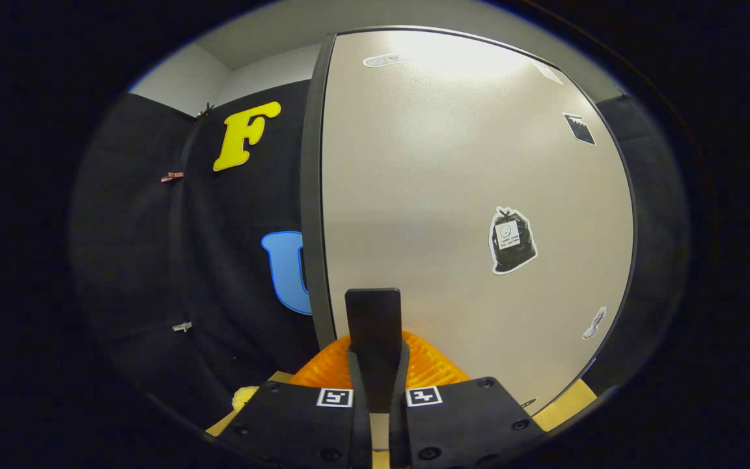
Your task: Open the shoe cabinet door, grab the shoes and put them into the shoe cabinet, then close the shoe cabinet door.
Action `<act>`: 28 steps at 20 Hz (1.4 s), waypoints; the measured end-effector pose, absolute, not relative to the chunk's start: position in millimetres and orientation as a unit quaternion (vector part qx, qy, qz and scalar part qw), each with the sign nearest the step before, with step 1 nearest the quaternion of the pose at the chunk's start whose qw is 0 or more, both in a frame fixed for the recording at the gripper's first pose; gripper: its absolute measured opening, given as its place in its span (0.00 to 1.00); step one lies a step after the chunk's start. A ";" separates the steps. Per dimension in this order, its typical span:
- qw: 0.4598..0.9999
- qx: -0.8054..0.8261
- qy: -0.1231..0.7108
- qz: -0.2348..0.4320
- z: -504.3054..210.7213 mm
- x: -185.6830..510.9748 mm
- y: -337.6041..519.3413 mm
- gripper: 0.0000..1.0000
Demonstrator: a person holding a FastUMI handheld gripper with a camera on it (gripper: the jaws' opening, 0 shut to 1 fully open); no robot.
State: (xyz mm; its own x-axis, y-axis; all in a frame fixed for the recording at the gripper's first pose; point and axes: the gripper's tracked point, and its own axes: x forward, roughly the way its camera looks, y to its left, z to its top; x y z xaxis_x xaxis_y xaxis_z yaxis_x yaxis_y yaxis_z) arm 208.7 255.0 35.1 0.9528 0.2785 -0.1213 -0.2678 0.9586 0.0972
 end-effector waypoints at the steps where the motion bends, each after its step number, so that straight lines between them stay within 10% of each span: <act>1: 0.987 0.037 0.069 0.141 35.0 206.6 254.1 0.14; 28: 0.981 0.033 0.075 0.178 64.1 39.7 94.2 0.14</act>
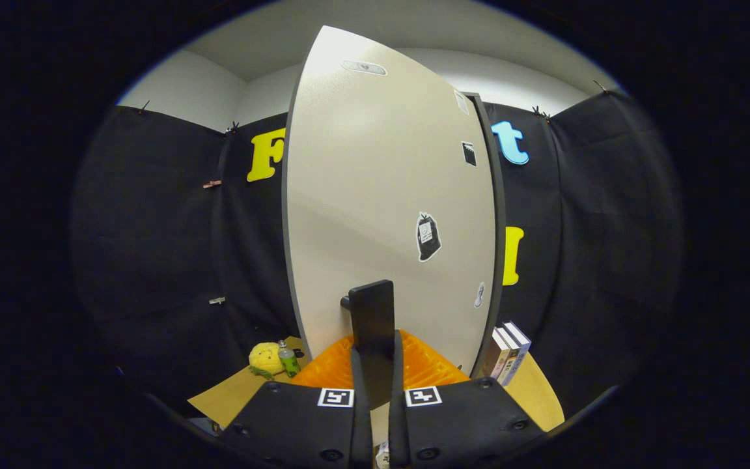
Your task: Open the shoe cabinet door, grab the shoes and put them into the shoe cabinet, then close the shoe cabinet door.
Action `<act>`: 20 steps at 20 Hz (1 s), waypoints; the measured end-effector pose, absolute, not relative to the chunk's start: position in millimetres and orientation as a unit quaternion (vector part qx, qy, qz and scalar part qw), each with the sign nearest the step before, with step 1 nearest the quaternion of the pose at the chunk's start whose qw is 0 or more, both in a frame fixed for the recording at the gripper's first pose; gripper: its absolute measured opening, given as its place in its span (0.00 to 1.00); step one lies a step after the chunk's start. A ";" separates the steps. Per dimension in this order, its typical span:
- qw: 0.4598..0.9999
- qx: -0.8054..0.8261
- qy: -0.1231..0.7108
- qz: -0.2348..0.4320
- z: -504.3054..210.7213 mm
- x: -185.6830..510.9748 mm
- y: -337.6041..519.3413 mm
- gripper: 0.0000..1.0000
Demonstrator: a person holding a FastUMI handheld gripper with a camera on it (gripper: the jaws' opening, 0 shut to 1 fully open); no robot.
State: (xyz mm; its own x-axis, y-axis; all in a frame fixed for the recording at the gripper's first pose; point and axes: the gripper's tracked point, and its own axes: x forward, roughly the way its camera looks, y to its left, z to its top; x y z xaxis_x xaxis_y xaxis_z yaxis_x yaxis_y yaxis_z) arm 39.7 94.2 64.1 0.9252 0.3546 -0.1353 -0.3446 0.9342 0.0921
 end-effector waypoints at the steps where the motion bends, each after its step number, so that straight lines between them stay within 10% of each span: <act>1: 0.981 0.032 0.076 0.175 64.9 38.5 85.6 0.14; 20: 0.990 0.057 0.064 0.112 66.8 63.2 -71.9 0.13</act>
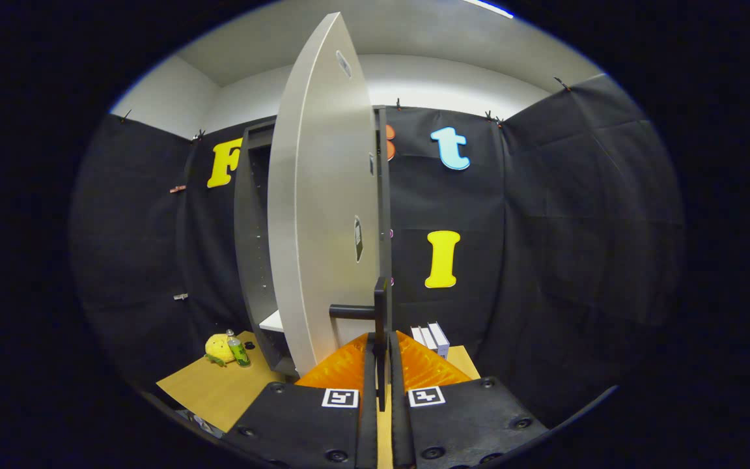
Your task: Open the shoe cabinet door, grab the shoes and put them into the shoe cabinet, then close the shoe cabinet door.
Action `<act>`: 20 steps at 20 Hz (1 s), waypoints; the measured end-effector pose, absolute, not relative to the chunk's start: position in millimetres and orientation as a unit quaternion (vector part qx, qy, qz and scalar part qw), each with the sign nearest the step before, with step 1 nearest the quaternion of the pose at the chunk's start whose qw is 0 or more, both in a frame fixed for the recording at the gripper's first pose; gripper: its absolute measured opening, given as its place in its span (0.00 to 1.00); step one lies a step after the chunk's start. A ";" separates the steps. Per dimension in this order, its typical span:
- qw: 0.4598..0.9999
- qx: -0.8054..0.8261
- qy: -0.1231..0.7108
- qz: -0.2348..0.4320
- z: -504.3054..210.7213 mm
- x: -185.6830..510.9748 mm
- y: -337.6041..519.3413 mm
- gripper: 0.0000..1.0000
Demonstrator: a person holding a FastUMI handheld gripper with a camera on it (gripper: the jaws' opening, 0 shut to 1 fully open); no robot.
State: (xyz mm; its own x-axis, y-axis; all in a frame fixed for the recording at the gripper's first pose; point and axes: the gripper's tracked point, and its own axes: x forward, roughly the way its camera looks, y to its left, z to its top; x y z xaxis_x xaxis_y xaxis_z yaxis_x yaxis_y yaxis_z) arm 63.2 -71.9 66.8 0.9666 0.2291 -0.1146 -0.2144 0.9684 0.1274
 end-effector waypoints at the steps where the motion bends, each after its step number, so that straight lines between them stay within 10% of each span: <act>1: 0.989 0.073 0.064 0.115 66.2 63.7 -84.6 0.13; 4: 0.977 0.110 0.077 0.166 62.6 60.2 -79.4 0.19; 7: 0.975 0.109 0.087 0.170 52.2 63.9 -90.5 0.49; 14: 0.983 0.096 0.087 0.127 50.8 33.8 -107.4 0.59; 16: 0.985 0.094 0.089 0.111 49.0 17.3 -107.2 0.80; 20: 0.988 0.077 0.105 0.083 41.6 -21.7 -105.1 0.90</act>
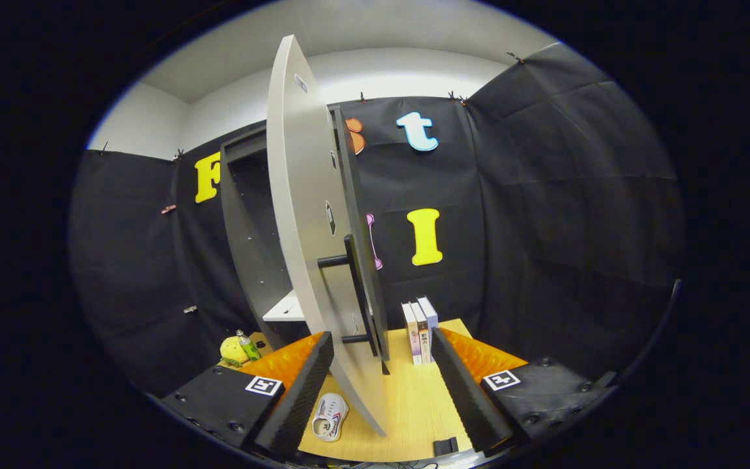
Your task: Open the shoe cabinet door, grab the shoes and put them into the shoe cabinet, then close the shoe cabinet door.
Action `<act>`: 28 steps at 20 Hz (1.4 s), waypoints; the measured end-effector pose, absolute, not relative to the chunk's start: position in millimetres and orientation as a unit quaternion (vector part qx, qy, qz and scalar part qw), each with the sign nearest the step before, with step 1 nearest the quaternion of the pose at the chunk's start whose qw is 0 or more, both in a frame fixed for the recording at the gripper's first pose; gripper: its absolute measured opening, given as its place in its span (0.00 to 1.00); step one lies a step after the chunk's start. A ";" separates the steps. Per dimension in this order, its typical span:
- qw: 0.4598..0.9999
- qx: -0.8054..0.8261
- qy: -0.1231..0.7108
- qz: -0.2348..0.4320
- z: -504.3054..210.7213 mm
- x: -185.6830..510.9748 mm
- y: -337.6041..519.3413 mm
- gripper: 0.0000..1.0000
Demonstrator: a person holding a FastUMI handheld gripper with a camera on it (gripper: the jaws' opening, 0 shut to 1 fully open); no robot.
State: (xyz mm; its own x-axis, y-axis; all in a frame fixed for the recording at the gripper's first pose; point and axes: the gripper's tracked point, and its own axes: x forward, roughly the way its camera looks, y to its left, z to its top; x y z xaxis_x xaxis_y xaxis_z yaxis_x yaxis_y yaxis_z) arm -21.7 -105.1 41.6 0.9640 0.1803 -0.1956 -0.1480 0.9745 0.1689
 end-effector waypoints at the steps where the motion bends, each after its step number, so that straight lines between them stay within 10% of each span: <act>1: 0.989 0.065 0.110 0.076 39.8 -33.7 -104.1 0.96; 16: 0.939 0.095 0.276 0.183 -86.8 -128.5 58.2 0.98; 28: 0.887 0.037 0.399 0.230 -275.8 -73.8 142.1 0.99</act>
State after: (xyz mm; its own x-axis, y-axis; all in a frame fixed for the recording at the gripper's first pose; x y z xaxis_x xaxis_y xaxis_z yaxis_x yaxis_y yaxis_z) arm -73.8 142.1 -275.8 0.5752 0.4376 -0.6911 -0.3791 0.8913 0.2488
